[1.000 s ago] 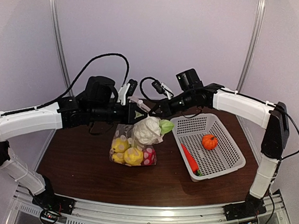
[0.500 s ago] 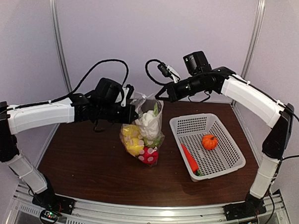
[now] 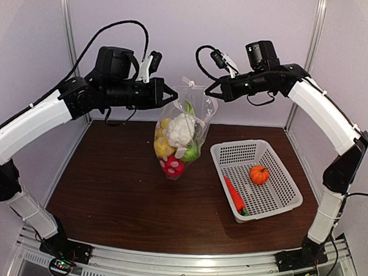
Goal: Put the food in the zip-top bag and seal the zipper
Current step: Adjust the zipper food storage bag at the center of the board.
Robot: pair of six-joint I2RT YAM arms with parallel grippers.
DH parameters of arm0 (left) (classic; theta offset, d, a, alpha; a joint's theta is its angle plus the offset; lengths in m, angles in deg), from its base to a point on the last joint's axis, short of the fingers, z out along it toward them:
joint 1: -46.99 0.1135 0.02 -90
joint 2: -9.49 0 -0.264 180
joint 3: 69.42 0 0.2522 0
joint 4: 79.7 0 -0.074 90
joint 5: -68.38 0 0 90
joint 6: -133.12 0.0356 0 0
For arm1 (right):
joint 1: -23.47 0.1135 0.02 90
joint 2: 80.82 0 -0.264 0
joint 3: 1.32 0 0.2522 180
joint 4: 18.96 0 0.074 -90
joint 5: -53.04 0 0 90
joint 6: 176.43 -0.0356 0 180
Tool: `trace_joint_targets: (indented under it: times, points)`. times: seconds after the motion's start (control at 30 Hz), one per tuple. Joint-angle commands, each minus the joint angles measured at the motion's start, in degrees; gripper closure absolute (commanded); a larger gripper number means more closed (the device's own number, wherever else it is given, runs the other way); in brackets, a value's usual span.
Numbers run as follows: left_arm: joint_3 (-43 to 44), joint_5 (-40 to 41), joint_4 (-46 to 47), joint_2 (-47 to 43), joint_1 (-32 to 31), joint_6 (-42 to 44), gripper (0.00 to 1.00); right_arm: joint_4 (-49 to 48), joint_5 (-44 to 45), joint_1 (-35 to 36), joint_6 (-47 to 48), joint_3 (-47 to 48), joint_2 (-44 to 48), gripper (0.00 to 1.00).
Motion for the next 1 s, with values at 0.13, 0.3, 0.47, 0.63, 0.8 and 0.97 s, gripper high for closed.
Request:
trace_joint_targets:
  times: [0.13, 0.3, 0.47, 0.63, 0.8, 0.97]
  points:
    - [3.11, -1.02, -10.12, 3.59, 3.13, 5.73, 1.00, 1.15, 1.59, -2.32, 1.81, -3.36, -1.16, 1.00]
    - [3.80, -3.96, -14.80, 6.34, 4.47, 7.96, 1.00, 1.05, 0.04, -2.25, 2.41, -10.07, -0.52, 0.87]
    - [3.58, -6.62, -12.65, 6.68, 4.46, 8.60, 1.00, 3.24, -0.81, -2.71, 6.73, -12.75, 5.77, 0.59]
    - [5.43, -6.94, -12.29, 6.89, 4.46, 10.14, 1.00, 4.33, 3.95, -5.25, 13.76, -25.52, 16.26, 0.44]
    - [5.73, -7.52, -11.14, 6.70, 4.85, 10.93, 1.00, 2.17, 7.96, -9.99, 18.09, -45.44, 22.80, 0.42]
    - [4.52, -7.18, -11.05, 5.94, 4.99, 11.09, 1.00, 2.54, 9.57, -10.17, 18.60, -56.65, 22.80, 0.41]
